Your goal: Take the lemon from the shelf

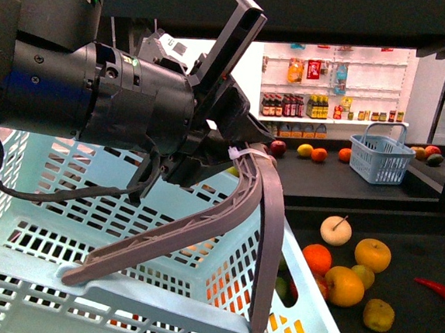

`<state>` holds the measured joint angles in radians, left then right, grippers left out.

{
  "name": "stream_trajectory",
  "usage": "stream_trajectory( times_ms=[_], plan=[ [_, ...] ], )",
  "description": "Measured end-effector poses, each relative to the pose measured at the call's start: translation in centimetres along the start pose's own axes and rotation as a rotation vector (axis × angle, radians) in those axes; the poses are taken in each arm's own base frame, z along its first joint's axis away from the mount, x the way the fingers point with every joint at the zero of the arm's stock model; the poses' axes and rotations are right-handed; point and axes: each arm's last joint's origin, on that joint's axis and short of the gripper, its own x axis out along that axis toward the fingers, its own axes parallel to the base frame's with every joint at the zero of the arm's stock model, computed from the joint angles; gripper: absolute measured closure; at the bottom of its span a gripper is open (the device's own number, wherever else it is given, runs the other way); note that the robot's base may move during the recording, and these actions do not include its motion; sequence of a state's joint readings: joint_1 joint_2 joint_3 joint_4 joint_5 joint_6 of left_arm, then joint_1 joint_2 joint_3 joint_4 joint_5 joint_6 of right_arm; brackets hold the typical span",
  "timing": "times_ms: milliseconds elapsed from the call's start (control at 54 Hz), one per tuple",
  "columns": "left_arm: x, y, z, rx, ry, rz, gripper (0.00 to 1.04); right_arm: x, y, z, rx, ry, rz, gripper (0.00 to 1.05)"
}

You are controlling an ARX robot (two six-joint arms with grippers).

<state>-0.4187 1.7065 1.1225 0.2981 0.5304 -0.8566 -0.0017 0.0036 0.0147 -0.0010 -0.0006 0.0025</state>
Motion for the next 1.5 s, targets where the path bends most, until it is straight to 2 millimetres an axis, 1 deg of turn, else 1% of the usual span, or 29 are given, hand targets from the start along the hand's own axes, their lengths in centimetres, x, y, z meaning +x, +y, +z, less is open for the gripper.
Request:
stream_trajectory(
  times_ms=[185, 426, 630, 797, 1149, 1167, 1242, 1297, 1390, 1464, 1501],
  plan=[
    [0.3, -0.5, -0.1, 0.009, 0.001, -0.012, 0.92, 0.0, 0.0, 0.0, 0.000, 0.000, 0.000, 0.02],
    [0.8, -0.4, -0.4, 0.012, 0.004, -0.017, 0.92, 0.0, 0.0, 0.0, 0.000, 0.000, 0.000, 0.02],
    [1.1, -0.8, -0.8, 0.017, 0.015, -0.028, 0.93, 0.0, 0.0, 0.0, 0.000, 0.000, 0.000, 0.02],
    [1.5, -0.4, -0.8, 0.023, 0.010, -0.003, 0.93, 0.0, 0.0, 0.0, 0.000, 0.000, 0.000, 0.02],
    [1.5, -0.4, -0.8, 0.031, 0.009, 0.002, 0.93, 0.0, 0.0, 0.0, 0.000, 0.000, 0.000, 0.02],
    [1.5, -0.4, -0.8, 0.031, 0.009, 0.002, 0.93, 0.0, 0.0, 0.0, 0.000, 0.004, -0.007, 0.02],
    [1.5, -0.4, -0.8, 0.031, 0.011, 0.000, 0.93, 0.2, -0.1, -0.2, -0.004, 0.133, -0.107, 0.02],
    [1.5, -0.4, -0.8, 0.030, 0.009, 0.001, 0.93, 0.9, -0.4, -0.1, 0.004, 0.210, -0.129, 0.02],
    [1.5, -0.4, -0.8, 0.032, 0.009, 0.001, 0.93, 2.5, -1.2, 0.4, 0.050, 0.264, -0.125, 0.02],
    [1.5, -0.4, -0.8, 0.032, 0.008, 0.001, 0.93, 4.6, -2.4, 1.5, 0.094, 0.280, -0.122, 0.02],
    [1.5, -0.4, -0.8, 0.031, 0.009, 0.001, 0.93, 6.2, -3.3, 2.1, 0.115, 0.293, -0.123, 0.02]
  ],
)
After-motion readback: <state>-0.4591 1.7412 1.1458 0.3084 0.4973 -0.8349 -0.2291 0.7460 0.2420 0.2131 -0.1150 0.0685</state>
